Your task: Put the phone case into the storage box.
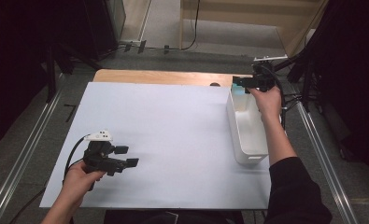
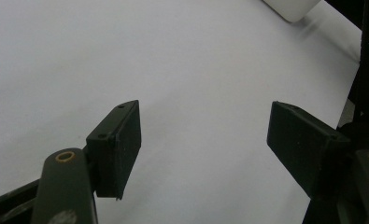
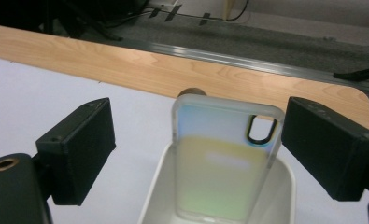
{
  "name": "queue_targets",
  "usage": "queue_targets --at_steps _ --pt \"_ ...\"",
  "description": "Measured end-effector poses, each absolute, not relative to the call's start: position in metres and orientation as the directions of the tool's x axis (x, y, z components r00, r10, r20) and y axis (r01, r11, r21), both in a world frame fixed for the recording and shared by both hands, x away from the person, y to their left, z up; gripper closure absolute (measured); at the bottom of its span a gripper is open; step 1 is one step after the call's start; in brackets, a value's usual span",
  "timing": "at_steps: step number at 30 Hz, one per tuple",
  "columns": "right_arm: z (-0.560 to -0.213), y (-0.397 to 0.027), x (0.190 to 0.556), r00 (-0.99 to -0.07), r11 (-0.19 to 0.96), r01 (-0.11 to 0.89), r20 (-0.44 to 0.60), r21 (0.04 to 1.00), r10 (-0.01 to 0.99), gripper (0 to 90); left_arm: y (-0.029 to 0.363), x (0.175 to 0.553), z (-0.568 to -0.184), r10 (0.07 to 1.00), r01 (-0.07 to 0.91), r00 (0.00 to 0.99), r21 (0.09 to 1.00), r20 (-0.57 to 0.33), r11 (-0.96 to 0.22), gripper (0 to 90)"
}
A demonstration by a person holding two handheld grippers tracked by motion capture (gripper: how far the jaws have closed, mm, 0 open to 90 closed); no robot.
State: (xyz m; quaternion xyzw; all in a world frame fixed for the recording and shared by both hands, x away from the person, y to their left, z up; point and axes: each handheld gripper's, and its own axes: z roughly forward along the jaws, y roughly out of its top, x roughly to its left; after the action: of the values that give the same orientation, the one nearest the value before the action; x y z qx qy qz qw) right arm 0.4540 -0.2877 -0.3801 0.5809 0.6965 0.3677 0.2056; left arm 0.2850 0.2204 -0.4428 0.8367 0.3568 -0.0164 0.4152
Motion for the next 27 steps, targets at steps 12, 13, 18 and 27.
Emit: queue_targets --at_steps 12,13,18,27 --pt "-0.366 -0.271 0.434 -0.374 0.146 0.656 0.151 0.740 0.915 8.7 0.221 0.286 -0.443 0.576 0.607 0.751 0.681 -0.322 -0.410 25.9" --pt "-0.366 -0.269 0.432 -0.386 0.155 0.653 0.149 0.741 0.911 8.7 0.221 0.286 -0.443 0.574 0.607 0.751 0.683 -0.326 -0.406 25.9" --pt "-0.365 -0.258 0.422 -0.435 0.179 0.647 0.166 0.741 0.885 8.7 0.221 0.285 -0.443 0.578 0.609 0.748 0.685 -0.326 -0.401 25.9" --pt "-0.367 -0.239 0.406 -0.537 0.258 0.612 0.153 0.747 0.830 8.8 0.222 0.286 -0.442 0.575 0.605 0.750 0.689 -0.326 -0.399 25.9"
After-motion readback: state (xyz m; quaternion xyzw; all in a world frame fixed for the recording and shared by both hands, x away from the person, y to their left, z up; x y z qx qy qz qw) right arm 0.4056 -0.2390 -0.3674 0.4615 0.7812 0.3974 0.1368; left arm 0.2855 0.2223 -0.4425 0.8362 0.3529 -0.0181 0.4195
